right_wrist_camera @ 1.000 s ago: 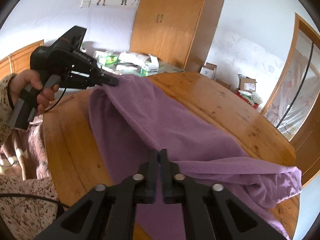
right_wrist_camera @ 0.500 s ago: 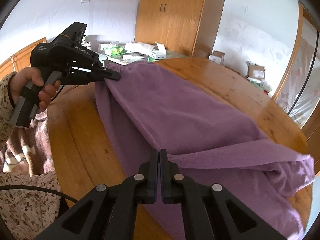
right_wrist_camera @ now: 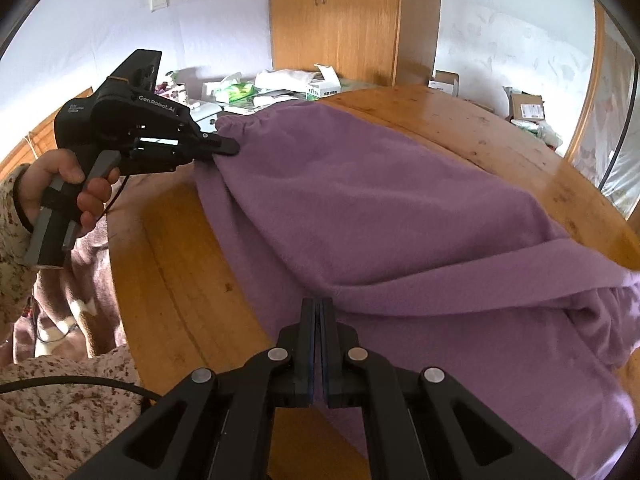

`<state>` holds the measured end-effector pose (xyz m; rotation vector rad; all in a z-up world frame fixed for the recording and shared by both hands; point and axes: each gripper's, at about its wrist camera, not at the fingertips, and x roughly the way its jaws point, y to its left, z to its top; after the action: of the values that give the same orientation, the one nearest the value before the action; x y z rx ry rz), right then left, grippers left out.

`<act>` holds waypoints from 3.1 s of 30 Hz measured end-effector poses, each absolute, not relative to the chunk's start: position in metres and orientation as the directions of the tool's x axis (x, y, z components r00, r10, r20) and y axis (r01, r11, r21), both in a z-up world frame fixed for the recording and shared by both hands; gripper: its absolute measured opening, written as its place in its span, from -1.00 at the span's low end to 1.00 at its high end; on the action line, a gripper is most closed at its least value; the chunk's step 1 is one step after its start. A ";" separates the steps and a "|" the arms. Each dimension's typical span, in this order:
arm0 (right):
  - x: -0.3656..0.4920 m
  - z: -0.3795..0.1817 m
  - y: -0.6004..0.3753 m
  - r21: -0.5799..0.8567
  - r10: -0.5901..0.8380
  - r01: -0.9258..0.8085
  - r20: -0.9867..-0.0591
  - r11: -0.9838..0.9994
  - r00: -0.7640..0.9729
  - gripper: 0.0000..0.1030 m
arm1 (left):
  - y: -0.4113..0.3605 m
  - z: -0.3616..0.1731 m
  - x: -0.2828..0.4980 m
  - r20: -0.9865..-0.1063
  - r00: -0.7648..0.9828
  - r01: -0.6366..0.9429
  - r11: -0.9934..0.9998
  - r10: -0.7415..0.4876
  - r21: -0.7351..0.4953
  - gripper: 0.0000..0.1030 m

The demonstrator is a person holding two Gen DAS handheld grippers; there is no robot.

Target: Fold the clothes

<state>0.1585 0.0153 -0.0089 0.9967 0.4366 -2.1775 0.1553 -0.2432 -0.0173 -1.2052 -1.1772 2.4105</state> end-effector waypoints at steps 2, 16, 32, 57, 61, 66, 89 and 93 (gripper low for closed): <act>0.160 -0.006 0.018 0.001 -0.468 0.708 -0.751 -0.706 -0.466 -0.96 | -0.243 -0.013 0.158 -0.589 -0.651 0.162 -0.670 0.478 -0.724 -0.88; 0.159 0.036 0.144 0.050 -0.381 0.476 -0.675 -0.878 -0.632 -0.95 | -0.210 0.045 0.188 -0.565 -0.719 0.035 -0.791 0.404 -0.610 -0.55; 0.161 0.063 0.329 0.129 -0.149 0.080 -0.726 -0.988 -0.672 -0.79 | -0.035 0.061 0.156 -0.620 -0.515 -0.400 -0.806 0.592 -0.437 -0.41; -0.018 0.006 0.313 0.596 -0.516 0.072 -0.622 -0.800 -0.588 -0.34 | 0.037 0.045 0.143 -0.752 -0.531 -0.501 -0.860 0.392 -0.095 -0.40; -0.038 0.006 0.311 0.580 -0.483 0.031 -0.645 -0.814 -0.592 -0.33 | 0.031 0.042 0.139 -0.753 -0.521 -0.489 -0.864 0.402 -0.122 -0.40; -0.060 0.002 0.303 0.573 -0.455 -0.021 -0.672 -0.819 -0.584 -0.33 | 0.028 0.040 0.137 -0.754 -0.511 -0.492 -0.860 0.413 -0.138 -0.40; -0.078 -0.005 0.301 0.512 -0.339 -0.145 -0.730 -0.847 -0.594 -0.91 | 0.029 0.036 0.130 -0.759 -0.490 -0.511 -0.847 0.429 -0.149 -0.40; -0.065 0.008 0.304 0.516 -0.332 -0.127 -0.701 -0.847 -0.631 -0.92 | 0.032 0.036 0.130 -0.756 -0.495 -0.509 -0.848 0.428 -0.147 -0.40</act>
<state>-0.0646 0.3044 0.0083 1.2875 -0.8175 -2.6097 0.1300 0.0316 0.0358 -1.1381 0.1290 2.3249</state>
